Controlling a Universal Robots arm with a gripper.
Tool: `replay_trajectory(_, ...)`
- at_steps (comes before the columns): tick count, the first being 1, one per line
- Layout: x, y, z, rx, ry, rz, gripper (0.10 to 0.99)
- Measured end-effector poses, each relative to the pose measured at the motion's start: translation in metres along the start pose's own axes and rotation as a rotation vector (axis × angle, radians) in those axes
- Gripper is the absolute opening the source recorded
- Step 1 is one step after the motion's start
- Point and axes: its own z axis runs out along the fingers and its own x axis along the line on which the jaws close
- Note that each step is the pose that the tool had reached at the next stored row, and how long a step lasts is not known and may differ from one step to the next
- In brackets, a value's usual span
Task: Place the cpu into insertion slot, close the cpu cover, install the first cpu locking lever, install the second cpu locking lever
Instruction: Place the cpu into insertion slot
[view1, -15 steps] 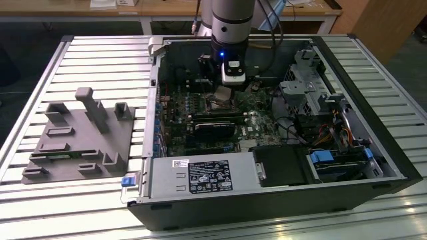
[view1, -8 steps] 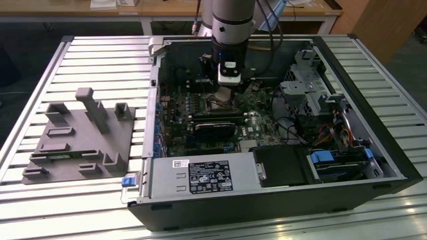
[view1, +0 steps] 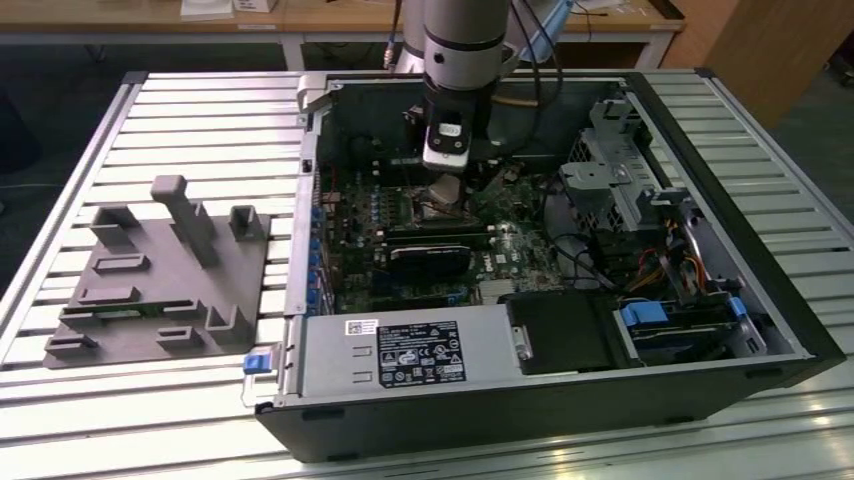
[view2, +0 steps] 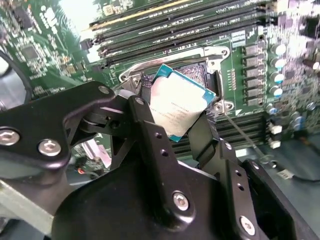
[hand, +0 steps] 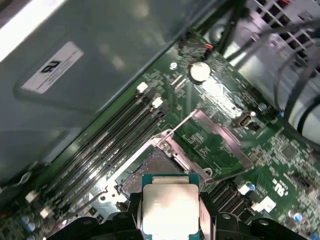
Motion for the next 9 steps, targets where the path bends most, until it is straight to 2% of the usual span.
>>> replay_trajectory(9,0.0000,-0.0001,0.0016,-0.001,-0.0080,0.163,0.541)
